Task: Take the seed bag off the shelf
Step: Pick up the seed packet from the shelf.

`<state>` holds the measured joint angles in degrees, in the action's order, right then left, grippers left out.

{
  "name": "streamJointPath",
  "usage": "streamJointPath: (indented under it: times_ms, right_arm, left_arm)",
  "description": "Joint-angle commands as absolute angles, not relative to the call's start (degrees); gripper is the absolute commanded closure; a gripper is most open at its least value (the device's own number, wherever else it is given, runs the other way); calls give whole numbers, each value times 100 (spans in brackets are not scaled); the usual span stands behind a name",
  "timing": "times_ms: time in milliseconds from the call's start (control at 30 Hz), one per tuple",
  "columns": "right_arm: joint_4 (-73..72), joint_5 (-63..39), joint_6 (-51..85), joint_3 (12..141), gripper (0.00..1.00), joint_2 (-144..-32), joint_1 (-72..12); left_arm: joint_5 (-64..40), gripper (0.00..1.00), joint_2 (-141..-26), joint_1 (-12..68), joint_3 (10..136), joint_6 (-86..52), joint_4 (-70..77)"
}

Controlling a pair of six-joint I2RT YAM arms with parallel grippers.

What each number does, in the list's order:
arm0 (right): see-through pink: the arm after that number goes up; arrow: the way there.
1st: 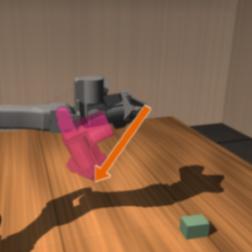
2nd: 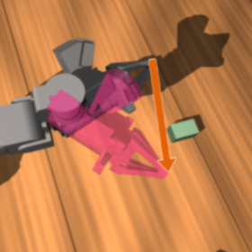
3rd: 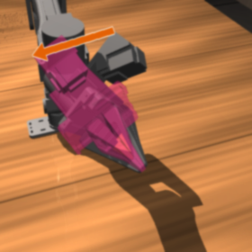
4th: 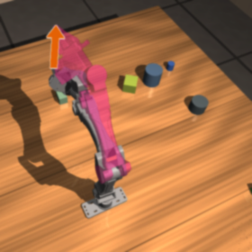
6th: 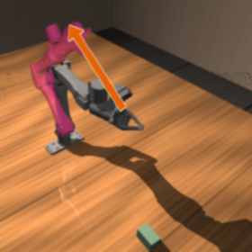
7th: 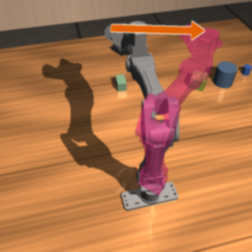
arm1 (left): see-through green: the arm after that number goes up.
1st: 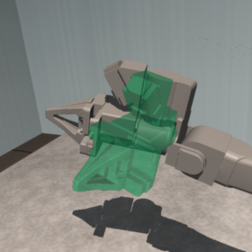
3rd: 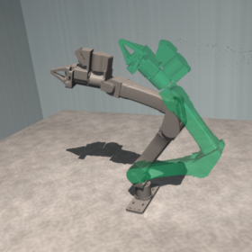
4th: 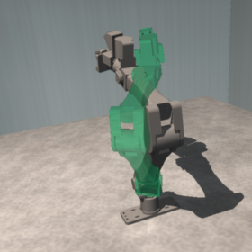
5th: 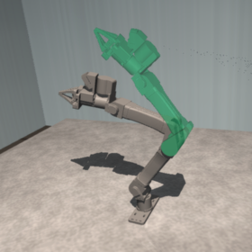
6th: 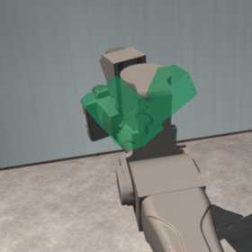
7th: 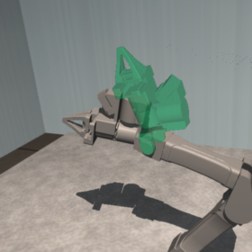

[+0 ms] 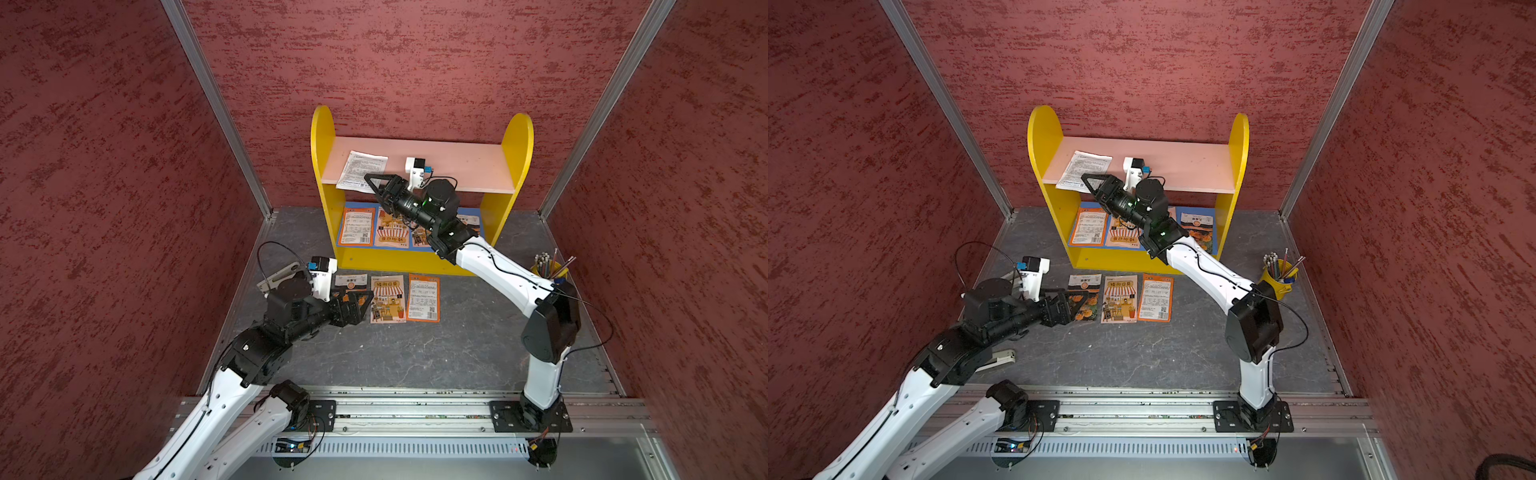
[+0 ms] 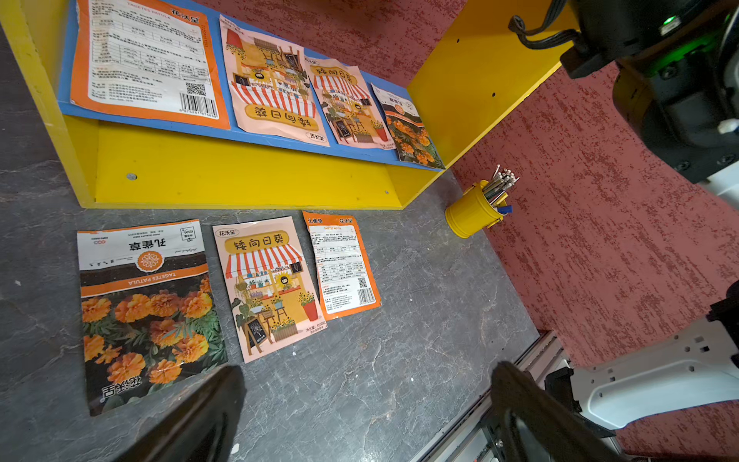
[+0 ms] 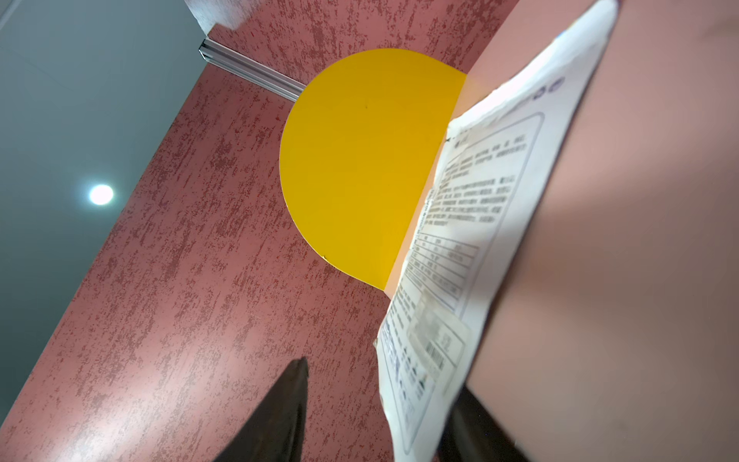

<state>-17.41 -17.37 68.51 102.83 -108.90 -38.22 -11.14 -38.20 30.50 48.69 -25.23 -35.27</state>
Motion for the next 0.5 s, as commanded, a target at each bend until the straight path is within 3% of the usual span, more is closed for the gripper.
streamJointPath:
  times_ms: [0, 467]
  right_arm:
    - [-1673, -1735, 6811, 10532, 54, -11018, -3858]
    - [-1620, -1603, 6512, 10257, 95, -10765, -3715]
  left_arm:
    - [-1206, 0, -3791, 3115, 4807, -2501, -3411]
    - [-1142, 0, -3921, 3133, 4589, -3054, -2992]
